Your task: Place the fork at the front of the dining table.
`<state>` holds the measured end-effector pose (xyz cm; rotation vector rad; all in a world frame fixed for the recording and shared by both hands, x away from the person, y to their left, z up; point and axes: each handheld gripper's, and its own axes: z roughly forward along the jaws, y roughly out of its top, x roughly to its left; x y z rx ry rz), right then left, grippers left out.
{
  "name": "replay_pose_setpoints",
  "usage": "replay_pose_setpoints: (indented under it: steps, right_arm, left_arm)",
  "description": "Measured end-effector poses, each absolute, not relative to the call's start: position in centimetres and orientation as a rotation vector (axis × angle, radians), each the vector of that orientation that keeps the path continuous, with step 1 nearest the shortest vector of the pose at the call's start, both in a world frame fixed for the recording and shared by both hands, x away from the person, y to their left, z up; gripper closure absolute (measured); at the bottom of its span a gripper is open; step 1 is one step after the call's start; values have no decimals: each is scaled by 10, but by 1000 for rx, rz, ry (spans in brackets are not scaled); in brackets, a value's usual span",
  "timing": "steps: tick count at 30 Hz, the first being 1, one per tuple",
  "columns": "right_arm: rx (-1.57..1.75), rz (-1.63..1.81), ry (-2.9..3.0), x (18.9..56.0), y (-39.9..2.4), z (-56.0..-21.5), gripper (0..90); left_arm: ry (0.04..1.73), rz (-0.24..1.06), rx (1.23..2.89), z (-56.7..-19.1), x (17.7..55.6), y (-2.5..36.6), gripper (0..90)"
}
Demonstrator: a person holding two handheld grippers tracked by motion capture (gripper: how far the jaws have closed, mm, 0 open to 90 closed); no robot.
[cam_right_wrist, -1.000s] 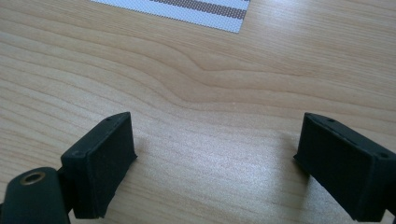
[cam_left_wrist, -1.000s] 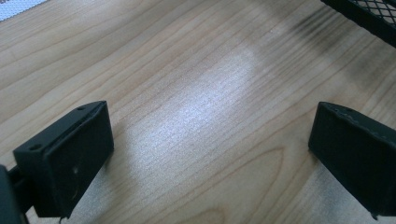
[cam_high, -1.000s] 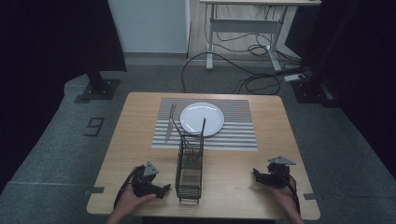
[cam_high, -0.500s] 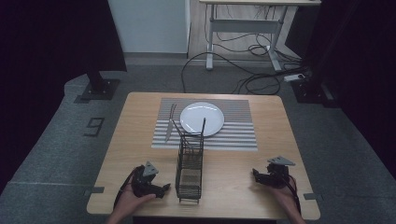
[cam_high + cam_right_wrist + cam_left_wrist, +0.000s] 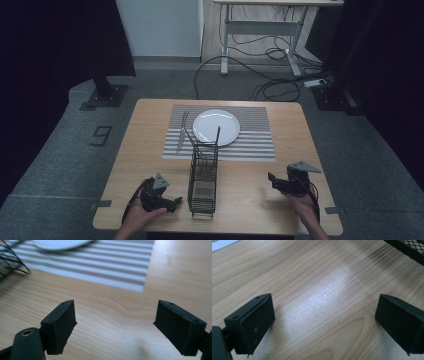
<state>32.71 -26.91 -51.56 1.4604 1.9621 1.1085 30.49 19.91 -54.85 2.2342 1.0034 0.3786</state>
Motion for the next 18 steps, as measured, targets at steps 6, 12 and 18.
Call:
replay_pose_setpoints:
  steps: [6, 12, 18]
  right_arm:
    - [1421, 1132, 1969, 328, -258, -502, 182]
    - [1393, 1169, 1978, 332, -250, -493, 210]
    - [1344, 1232, 1985, 340, -237, -481, 239]
  left_arm:
    - [1009, 381, 2230, -549, 304, 199, 26]
    - [1012, 383, 2227, -549, 303, 200, 28]
    - [1020, 387, 2223, -549, 302, 200, 32]
